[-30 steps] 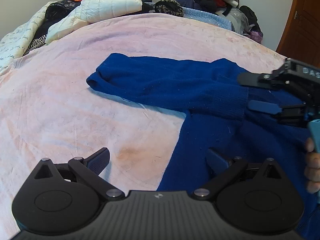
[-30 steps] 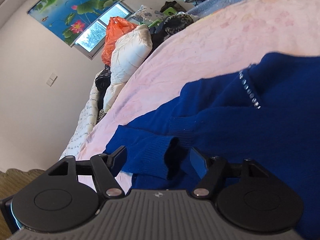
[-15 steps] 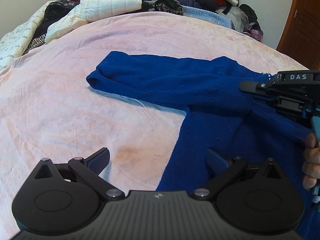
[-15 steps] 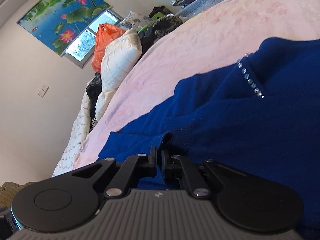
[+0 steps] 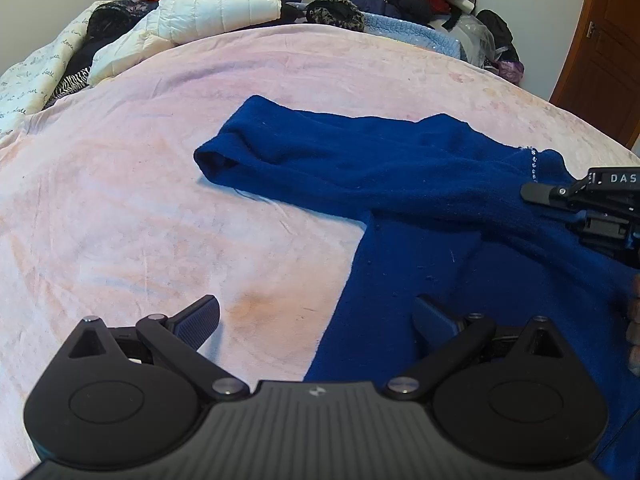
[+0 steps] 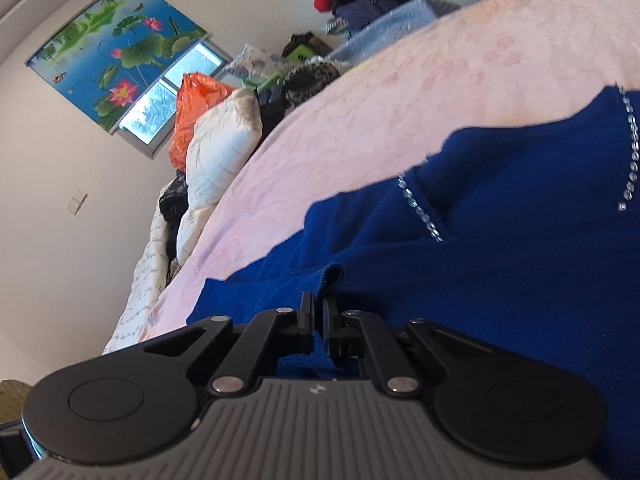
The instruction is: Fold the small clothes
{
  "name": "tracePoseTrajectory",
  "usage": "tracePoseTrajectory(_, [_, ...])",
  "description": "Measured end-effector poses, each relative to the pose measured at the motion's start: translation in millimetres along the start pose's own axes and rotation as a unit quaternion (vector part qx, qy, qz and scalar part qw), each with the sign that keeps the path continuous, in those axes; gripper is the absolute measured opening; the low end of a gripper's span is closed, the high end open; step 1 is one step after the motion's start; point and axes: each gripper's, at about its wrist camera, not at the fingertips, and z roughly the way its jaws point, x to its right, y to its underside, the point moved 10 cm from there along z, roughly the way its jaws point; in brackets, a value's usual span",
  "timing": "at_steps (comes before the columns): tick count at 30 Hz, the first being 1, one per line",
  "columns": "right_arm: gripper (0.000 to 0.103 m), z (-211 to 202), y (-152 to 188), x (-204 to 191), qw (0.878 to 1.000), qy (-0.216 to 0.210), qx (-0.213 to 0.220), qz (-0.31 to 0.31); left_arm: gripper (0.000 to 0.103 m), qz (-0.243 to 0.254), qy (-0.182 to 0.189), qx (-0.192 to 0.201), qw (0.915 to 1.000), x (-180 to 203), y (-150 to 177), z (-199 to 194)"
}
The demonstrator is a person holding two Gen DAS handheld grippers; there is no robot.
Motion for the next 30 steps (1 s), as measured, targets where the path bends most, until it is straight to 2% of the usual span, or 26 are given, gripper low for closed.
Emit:
tracePoseTrajectory(1, [0.021,1.6,1.2,4.3,1.000,0.009,-0.005,0.000,0.103,0.001,0.001,-0.001,1.0000,1.6,0.7,0.4])
tracePoseTrajectory(2, [0.037,3.3,2.3,7.3,1.000,0.014,-0.008,0.001,0.103,0.002,0.002,-0.002,1.0000,3.4,1.4,0.4])
tracePoseTrajectory(4, [0.054,3.8,2.3,8.0,1.000,-0.007,0.000,0.015,0.103,0.007,0.003,-0.001,1.0000,5.9,2.1,-0.7])
tracePoseTrajectory(6, [0.055,6.7,1.1,5.3,0.999,-0.024,0.007,0.026,0.103,0.010,0.002,-0.002,0.9999,7.7,2.5,-0.9])
tracePoseTrajectory(9, [0.048,19.8,4.8,0.1,1.000,-0.017,-0.004,0.021,0.103,0.011,0.003,0.000,0.9999,10.1,0.6,-2.7])
tracePoseTrajectory(11, [0.011,25.2,7.6,-3.6,1.000,-0.002,-0.007,0.014,0.103,0.012,0.006,0.002,0.9999,12.2,-1.7,-5.5])
tracePoseTrajectory(17, [0.008,5.1,0.1,-11.5,1.000,-0.004,0.028,-0.007,0.103,0.032,-0.003,0.026,0.9991,21.1,-14.4,-13.4])
tracePoseTrajectory(23, [0.008,-15.8,-9.4,-1.1,0.999,0.012,0.041,-0.014,0.103,0.039,0.019,0.002,0.9991,38.9,-7.5,-5.4])
tracePoseTrajectory(30, [0.008,-35.1,-9.2,23.4,0.998,0.046,0.050,-0.015,0.103,0.072,0.004,0.006,0.9974,49.2,-3.2,-6.8])
